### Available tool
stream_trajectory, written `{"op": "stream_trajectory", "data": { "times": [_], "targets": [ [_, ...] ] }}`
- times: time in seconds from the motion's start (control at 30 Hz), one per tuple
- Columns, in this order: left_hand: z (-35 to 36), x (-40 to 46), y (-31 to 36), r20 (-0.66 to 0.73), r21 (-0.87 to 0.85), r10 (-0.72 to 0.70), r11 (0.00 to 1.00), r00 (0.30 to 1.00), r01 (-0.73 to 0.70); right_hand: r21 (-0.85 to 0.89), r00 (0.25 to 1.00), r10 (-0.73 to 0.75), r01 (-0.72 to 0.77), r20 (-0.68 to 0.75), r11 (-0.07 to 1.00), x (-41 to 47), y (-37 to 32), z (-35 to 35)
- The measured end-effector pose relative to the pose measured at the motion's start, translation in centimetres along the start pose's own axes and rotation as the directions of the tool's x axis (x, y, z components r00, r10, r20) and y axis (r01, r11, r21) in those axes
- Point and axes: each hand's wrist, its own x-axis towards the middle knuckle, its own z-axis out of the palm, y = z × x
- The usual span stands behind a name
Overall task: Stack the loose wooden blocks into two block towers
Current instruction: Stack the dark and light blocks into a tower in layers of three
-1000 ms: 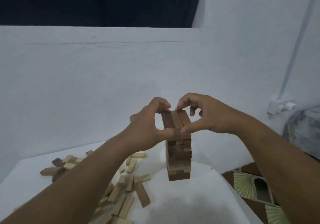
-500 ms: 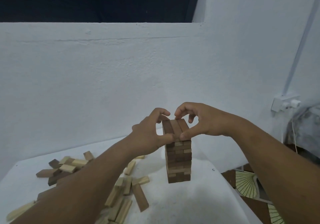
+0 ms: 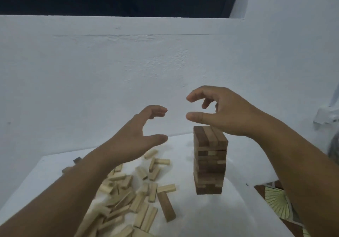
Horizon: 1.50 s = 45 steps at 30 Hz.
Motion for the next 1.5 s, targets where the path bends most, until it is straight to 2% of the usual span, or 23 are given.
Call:
{"op": "stream_trajectory", "data": {
  "times": [0.17,0.37,0.47,0.53,0.6,0.7,0.87,0.97,1.03,1.1,1.17,1.3,1.4,1.5],
  "targets": [
    [-4.4,-4.1,-5.1,-0.101,0.121,-0.127,0.983,0.987,0.139,0.069,0.998,-0.069,0.068,0.009,0.995,1.7,-4.4,7.4],
    [-6.7,-8.7,-11.6,-0.084,0.216,-0.354,0.906,0.931,0.364,0.129,0.978,-0.045,0.019,0.201,0.991,3.2,-5.4,17.1],
    [-6.5,-10.7,-15.8,-0.039,0.332,-0.406,0.857,0.913,0.395,0.098,0.954,-0.017,-0.013,0.299,0.995,3.4,-5.0,21.3],
    [-5.9,-12.2,-17.9,-0.041,0.357,-0.344,0.872,0.938,0.335,0.069,0.94,-0.01,-0.015,0.342,0.998,3.7,-4.8,23.8],
    [-4.9,-13.2,-18.6,-0.112,0.348,-0.199,0.91,0.974,0.226,0.05,0.931,-0.001,-0.018,0.364,0.999,3.8,-4.3,25.4],
    [-4.2,-14.0,-19.7,-0.211,0.276,-0.047,0.955,0.976,0.105,0.008,0.927,0.001,-0.004,0.376,1.0,4.3,-4.3,27.7],
    [-3.6,-14.6,-20.9,-0.346,0.257,-0.026,0.959,0.938,0.121,-0.111,0.921,-0.087,0.139,0.38,0.984,5.4,-5.9,30.5],
    [-3.6,-14.8,-20.8,-0.43,0.207,-0.021,0.971,0.903,0.121,-0.216,0.905,-0.082,0.187,0.418,0.958,6.0,-6.8,31.2],
    [-3.6,-15.0,-20.5,-0.492,0.096,-0.123,0.976,0.862,0.194,-0.24,0.898,-0.051,0.171,0.437,0.956,6.5,-6.9,31.5],
    [-3.7,-14.9,-20.0,-0.493,-0.024,-0.24,0.965,0.836,0.263,-0.271,0.879,-0.012,0.16,0.477,0.949,6.9,-7.1,31.6],
    [-3.7,-14.9,-19.5,-0.484,-0.077,-0.26,0.964,0.836,0.255,-0.296,0.863,0.011,0.162,0.506,0.941,7.1,-7.4,31.7],
    [-3.8,-15.2,-19.4,-0.479,-0.013,-0.183,0.979,0.859,0.202,-0.293,0.857,-0.001,0.177,0.515,0.94,7.1,-7.9,31.2],
    [-3.6,-15.3,-19.1,-0.503,0.06,-0.129,0.981,0.855,0.183,-0.222,0.864,0.0,0.129,0.503,0.967,6.7,-8.1,31.3],
    [-3.3,-15.4,-18.0,-0.524,0.092,-0.086,0.983,0.848,0.156,-0.112,0.93,-0.02,0.066,0.368,0.992,5.7,-8.0,30.3]
  ]
}}
